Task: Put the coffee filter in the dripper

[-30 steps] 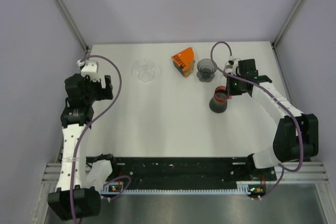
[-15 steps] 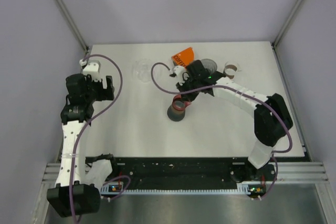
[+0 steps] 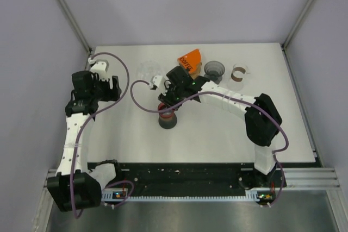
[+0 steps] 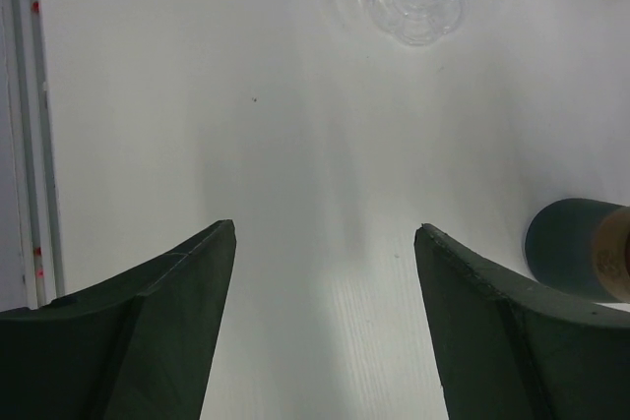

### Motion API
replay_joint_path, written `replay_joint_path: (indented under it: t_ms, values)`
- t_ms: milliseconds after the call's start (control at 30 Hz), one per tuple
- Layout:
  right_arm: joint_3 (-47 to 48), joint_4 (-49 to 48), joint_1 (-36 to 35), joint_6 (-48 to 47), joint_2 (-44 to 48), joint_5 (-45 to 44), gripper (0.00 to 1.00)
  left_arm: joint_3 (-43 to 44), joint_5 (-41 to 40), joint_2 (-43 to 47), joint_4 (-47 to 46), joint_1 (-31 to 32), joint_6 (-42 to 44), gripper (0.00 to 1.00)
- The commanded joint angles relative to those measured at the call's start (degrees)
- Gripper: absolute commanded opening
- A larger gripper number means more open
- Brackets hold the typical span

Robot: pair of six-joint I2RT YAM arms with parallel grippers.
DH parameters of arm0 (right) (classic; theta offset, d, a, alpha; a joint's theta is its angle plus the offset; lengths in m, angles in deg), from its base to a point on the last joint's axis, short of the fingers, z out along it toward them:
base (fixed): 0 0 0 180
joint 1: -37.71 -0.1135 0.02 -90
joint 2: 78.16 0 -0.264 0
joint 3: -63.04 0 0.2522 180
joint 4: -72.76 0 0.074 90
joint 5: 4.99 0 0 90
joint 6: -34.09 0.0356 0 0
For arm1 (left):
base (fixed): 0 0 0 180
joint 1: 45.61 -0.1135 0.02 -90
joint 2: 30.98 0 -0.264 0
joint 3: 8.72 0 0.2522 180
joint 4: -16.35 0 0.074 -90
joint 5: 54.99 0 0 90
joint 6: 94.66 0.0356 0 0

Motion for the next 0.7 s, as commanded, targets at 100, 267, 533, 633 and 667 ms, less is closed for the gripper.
replay_joint_path:
  t_ms: [100,267,533,633,667]
  values:
    - [6.1,-0.2,-0.2,0.6,3.2,2.1,0.48,8.1,4.0,-10.0,-5.6,0.7,-2.2,0.73]
    - [4.2,-1.5,2.3,3.7,10.6,2.7,0.63,17.1,-2.1,-21.5,-5.8,6.9,-1.3,0.66]
    - [-8.1,-9.3,13.8,13.8,21.7,7.1,0.75,42.1,-9.4,-45.5,-1.5,13.0,2.5,0.65]
    - [-11.7,-10.7,16.5,15.8,24.0,8.4,0.78,53.4,-6.1,-54.5,2.6,13.7,5.8,0.65]
    - [-12.6,-10.8,17.4,16.4,24.5,9.2,0.78,57.0,-5.2,-56.9,4.4,14.1,7.8,0.65]
